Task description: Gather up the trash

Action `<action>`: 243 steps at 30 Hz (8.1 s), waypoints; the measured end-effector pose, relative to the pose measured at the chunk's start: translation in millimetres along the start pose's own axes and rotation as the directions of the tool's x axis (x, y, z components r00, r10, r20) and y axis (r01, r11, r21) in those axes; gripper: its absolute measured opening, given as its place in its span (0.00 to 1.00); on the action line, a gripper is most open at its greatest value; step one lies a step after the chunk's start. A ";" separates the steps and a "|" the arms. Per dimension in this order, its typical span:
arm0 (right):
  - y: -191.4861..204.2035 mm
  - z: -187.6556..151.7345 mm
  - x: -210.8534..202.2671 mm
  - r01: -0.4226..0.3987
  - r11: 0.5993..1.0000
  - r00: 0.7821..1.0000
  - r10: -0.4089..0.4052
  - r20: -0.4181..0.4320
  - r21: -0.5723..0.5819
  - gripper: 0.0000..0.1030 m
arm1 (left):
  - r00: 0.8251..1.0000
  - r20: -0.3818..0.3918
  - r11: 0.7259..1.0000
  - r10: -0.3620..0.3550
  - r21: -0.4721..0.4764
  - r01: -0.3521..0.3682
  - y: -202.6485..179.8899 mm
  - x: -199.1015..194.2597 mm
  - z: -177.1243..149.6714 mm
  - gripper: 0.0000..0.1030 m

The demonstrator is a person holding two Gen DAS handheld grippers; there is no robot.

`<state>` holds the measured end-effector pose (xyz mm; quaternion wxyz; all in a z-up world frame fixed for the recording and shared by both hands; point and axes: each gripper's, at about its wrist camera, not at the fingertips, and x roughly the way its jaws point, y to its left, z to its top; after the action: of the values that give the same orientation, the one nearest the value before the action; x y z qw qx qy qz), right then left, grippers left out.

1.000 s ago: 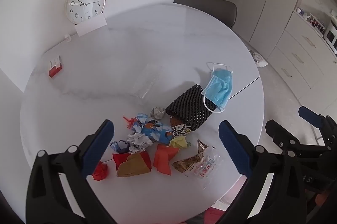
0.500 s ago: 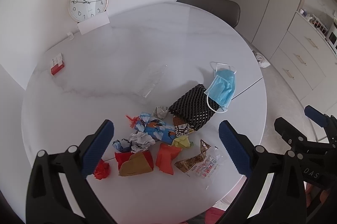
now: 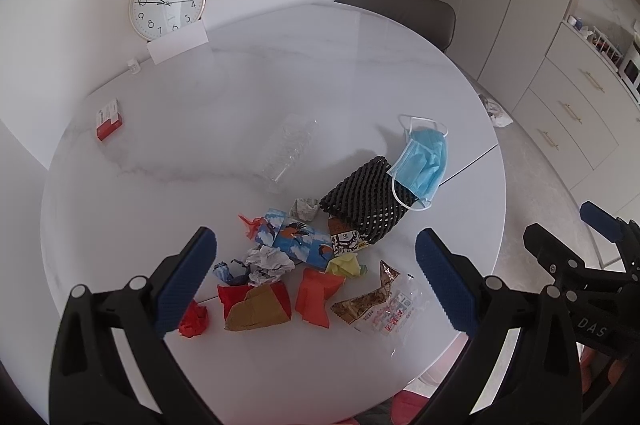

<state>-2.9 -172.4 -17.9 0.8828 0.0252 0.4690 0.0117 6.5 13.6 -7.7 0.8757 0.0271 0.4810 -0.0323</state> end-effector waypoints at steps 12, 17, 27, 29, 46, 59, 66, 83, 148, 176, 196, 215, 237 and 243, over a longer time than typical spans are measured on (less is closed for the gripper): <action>-3.4 -3.3 -1.2 0.002 1.000 1.000 -0.002 -0.002 0.004 0.98 | 1.000 0.001 1.000 0.001 0.002 -0.001 -0.1 -0.3 -4.7 0.92; -3.5 -3.8 -0.9 0.003 1.000 1.000 -0.003 -0.004 0.004 0.98 | 1.000 -0.001 1.000 0.003 0.003 -0.003 0.1 -0.7 -7.5 0.92; -3.3 -5.0 -0.3 0.004 1.000 1.000 -0.004 -0.007 0.004 0.98 | 1.000 -0.009 1.000 0.003 0.002 -0.003 2.2 0.1 -6.2 0.92; -3.7 -5.7 -0.1 0.002 1.000 1.000 -0.002 -0.009 0.004 0.98 | 1.000 -0.010 1.000 0.002 0.001 -0.002 2.7 0.4 -6.8 0.92; -1.2 -3.3 6.6 -0.001 1.000 1.000 0.001 -0.024 0.000 0.98 | 1.000 -0.026 1.000 0.009 -0.003 -0.009 3.8 5.7 -2.4 0.92; -5.6 3.3 44.9 -0.023 1.000 0.998 0.021 -0.065 -0.017 0.98 | 0.999 -0.044 0.999 0.019 0.027 -0.018 15.0 30.1 0.6 0.92; -30.8 27.9 140.8 0.006 0.999 0.987 0.000 -0.162 0.035 0.98 | 0.997 -0.080 0.998 -0.009 0.068 0.014 29.4 62.5 -1.7 0.92; -46.1 69.3 273.1 0.016 0.934 0.956 0.090 -0.279 0.356 0.37 | 0.969 -0.136 0.916 -0.208 0.321 0.242 3.5 163.0 36.8 0.92; -212.5 -346.9 261.3 0.208 0.709 0.899 0.133 -0.417 0.674 0.68 | 0.848 -0.410 0.678 -0.336 0.520 0.520 -202.9 83.1 -90.7 0.14; -260.7 -363.4 103.9 0.243 0.686 0.952 -0.032 -0.306 0.685 0.92 | 0.835 -0.550 0.637 -0.029 0.634 0.439 -334.7 186.0 -249.4 0.70; -124.6 -125.0 -4.8 -0.029 0.987 0.998 0.020 0.059 0.156 0.98 | 0.980 -0.051 0.908 -0.194 0.369 0.199 -132.4 -11.8 -95.8 0.92; 39.6 -77.6 34.3 -0.209 0.962 0.978 0.200 -0.065 -0.175 0.98 | 0.990 -0.123 0.996 0.073 -0.034 -0.078 109.6 55.6 -136.8 0.92; 82.6 -91.6 109.5 -0.150 0.944 0.968 0.079 -0.239 -0.294 0.98 | 0.971 -0.238 1.000 0.006 0.022 -0.001 154.1 162.7 -147.6 0.48; 102.5 -98.9 136.7 -0.163 0.868 0.964 0.039 -0.263 -0.470 0.98 | 0.972 -0.233 1.000 -0.014 -0.013 0.012 172.5 161.3 -137.6 0.42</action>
<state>-8.1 -60.6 -180.6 0.7940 -0.1749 0.5540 0.1789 -8.6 191.4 -214.7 0.8131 0.0224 0.5808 -0.0318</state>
